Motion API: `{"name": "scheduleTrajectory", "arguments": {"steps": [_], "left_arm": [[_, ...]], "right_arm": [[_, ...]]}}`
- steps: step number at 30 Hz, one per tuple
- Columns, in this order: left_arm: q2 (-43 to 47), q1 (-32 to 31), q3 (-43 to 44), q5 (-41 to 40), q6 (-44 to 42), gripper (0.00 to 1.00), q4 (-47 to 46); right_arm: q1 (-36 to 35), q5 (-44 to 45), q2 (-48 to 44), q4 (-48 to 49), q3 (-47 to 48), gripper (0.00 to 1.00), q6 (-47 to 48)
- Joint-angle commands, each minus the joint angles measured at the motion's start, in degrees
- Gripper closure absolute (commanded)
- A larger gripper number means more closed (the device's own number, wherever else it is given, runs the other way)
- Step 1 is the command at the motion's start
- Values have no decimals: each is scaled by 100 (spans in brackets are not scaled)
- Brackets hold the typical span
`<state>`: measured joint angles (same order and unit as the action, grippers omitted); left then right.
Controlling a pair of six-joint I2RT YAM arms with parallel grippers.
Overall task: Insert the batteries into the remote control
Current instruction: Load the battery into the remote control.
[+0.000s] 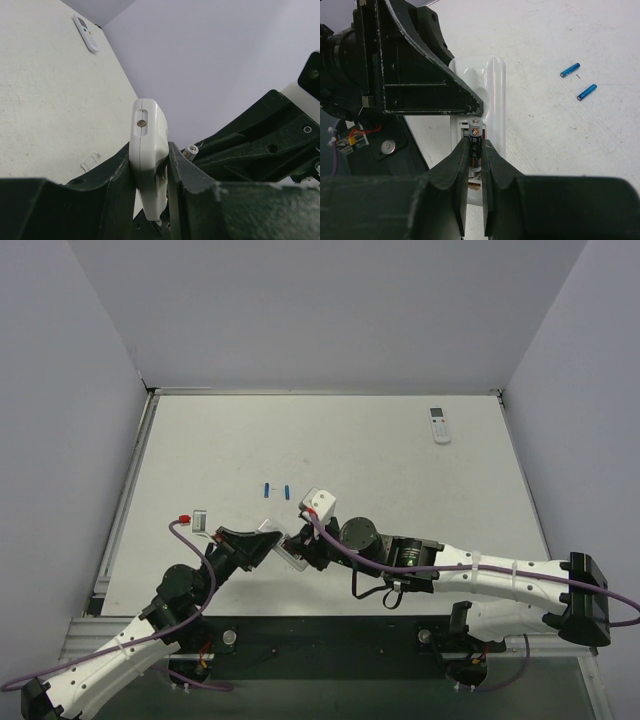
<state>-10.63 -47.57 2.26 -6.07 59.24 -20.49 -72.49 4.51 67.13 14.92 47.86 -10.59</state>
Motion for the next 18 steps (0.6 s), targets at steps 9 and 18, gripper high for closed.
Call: {"name": "scheduleTrajectory", "arguments": {"steps": [9,18], "left_arm": [[79,-7,-182,-44,254,100,-473],[123,-7,-191,-53,360,100,-473]], "right_arm": [[-37,199,116,626,-285,100,101],[-37,59,160,688,-347,100,215]]}}
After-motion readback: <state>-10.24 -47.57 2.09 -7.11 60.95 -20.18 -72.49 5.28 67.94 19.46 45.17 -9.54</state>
